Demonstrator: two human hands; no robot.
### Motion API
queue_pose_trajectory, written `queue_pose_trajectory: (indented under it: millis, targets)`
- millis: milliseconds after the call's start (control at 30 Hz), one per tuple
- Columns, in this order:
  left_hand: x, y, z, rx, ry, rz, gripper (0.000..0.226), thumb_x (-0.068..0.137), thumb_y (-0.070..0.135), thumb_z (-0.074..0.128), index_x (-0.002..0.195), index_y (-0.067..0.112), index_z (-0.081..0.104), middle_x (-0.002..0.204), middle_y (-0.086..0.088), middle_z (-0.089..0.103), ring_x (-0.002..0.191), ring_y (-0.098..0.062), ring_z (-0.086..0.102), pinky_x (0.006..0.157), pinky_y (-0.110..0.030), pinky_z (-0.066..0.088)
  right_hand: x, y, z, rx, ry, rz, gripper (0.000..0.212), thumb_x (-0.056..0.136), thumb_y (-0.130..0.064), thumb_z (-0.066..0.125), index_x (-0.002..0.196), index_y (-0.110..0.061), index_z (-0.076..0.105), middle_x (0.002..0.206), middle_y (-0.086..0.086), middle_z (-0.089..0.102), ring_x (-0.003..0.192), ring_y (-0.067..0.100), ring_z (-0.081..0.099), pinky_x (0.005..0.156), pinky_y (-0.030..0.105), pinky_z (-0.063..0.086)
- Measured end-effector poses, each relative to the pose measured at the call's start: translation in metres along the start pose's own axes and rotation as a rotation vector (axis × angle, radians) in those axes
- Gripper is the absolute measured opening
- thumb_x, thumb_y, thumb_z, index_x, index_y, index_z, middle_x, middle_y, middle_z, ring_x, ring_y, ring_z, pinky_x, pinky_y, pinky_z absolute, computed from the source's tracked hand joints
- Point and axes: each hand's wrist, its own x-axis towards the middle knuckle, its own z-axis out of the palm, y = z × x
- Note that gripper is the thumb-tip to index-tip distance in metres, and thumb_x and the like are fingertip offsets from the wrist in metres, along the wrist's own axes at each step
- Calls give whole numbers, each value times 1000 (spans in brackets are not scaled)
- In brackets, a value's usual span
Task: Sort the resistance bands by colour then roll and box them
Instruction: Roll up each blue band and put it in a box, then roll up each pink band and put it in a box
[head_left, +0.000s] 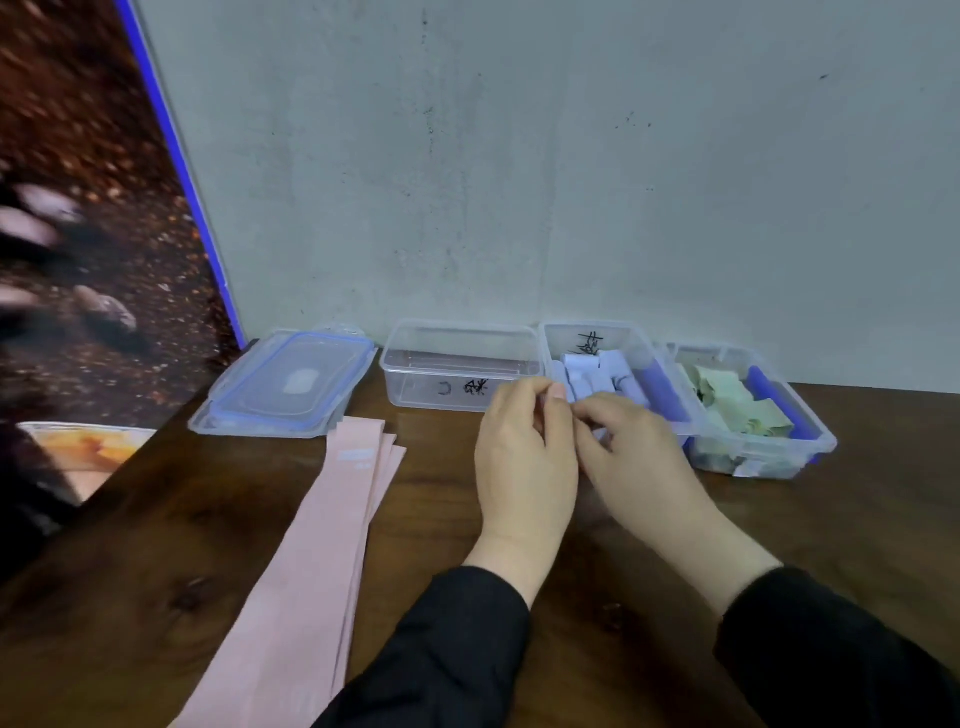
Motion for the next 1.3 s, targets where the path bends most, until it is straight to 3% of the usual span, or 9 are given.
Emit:
queue_pose_trajectory:
  millis: [133, 233, 333, 467, 600, 833, 1033, 1200, 1300]
  targets:
    - [2, 13, -48, 86, -96, -109, 12, 101, 28, 52, 97, 26, 63, 88, 8, 65, 84, -9, 59, 75, -29, 49, -47, -27, 38, 137, -133, 65, 24, 95, -16, 62, 90, -38, 61, 90, -14, 67, 86, -2, 61, 71, 18, 43]
    - [-3, 5, -101, 280, -194, -147, 14, 102, 31, 49, 101, 30, 63, 94, 13, 65, 86, -3, 58, 71, -20, 45, -74, -51, 66, 189, -250, 64, 12, 99, -32, 61, 106, -39, 66, 104, -20, 66, 97, -5, 61, 84, 17, 48]
    - [-17, -15, -162, 576, -241, -146, 23, 103, 30, 48, 120, 31, 64, 112, 13, 63, 91, -2, 57, 73, -13, 42, -90, -72, 86, 107, -317, 22, 33, 101, -44, 56, 130, -32, 65, 127, -20, 61, 113, -5, 54, 98, 14, 41]
    - [-41, -38, -223, 796, -269, -230, 33, 104, 24, 49, 135, 30, 59, 129, 11, 61, 110, -6, 59, 87, -15, 42, -102, -94, 103, -58, -397, -7, 47, 101, -55, 49, 138, -30, 61, 148, -13, 50, 137, 7, 43, 125, 38, 24]
    - [-62, -51, -237, 762, -355, -205, 31, 102, 23, 53, 131, 24, 65, 130, 9, 62, 111, -6, 57, 99, -19, 45, -112, -109, 114, -119, -418, -6, 50, 100, -59, 46, 139, -30, 60, 156, -11, 41, 147, 10, 31, 128, 44, 8]
    - [-63, -61, -238, 705, -340, -192, 26, 98, 19, 60, 121, 25, 71, 123, 11, 62, 113, -10, 56, 103, -39, 47, -120, -122, 113, 75, -278, -36, 30, 92, -55, 60, 114, -34, 63, 122, -22, 53, 118, 3, 50, 111, 37, 41]
    - [-62, -66, -239, 680, -339, -151, 26, 98, 18, 57, 120, 23, 70, 120, 10, 62, 110, -10, 56, 102, -39, 47, -137, -113, 95, 81, -654, -266, 19, 85, -55, 72, 91, -41, 59, 111, -21, 53, 115, 6, 46, 101, 32, 43]
    - [-65, -60, -240, 585, -246, -62, 22, 98, 23, 55, 111, 22, 72, 109, 12, 63, 102, -9, 57, 95, -41, 49, -142, -116, 98, 117, -557, -288, 12, 97, -33, 62, 86, -32, 68, 104, -18, 59, 111, 7, 51, 102, 32, 41]
    - [-64, -38, -246, 489, 5, 62, 26, 100, 27, 53, 84, 14, 70, 79, 6, 60, 77, -16, 56, 71, -42, 50, -139, -118, 91, 231, -339, -180, 18, 98, -24, 61, 82, -28, 70, 91, -14, 63, 94, 7, 60, 85, 29, 50]
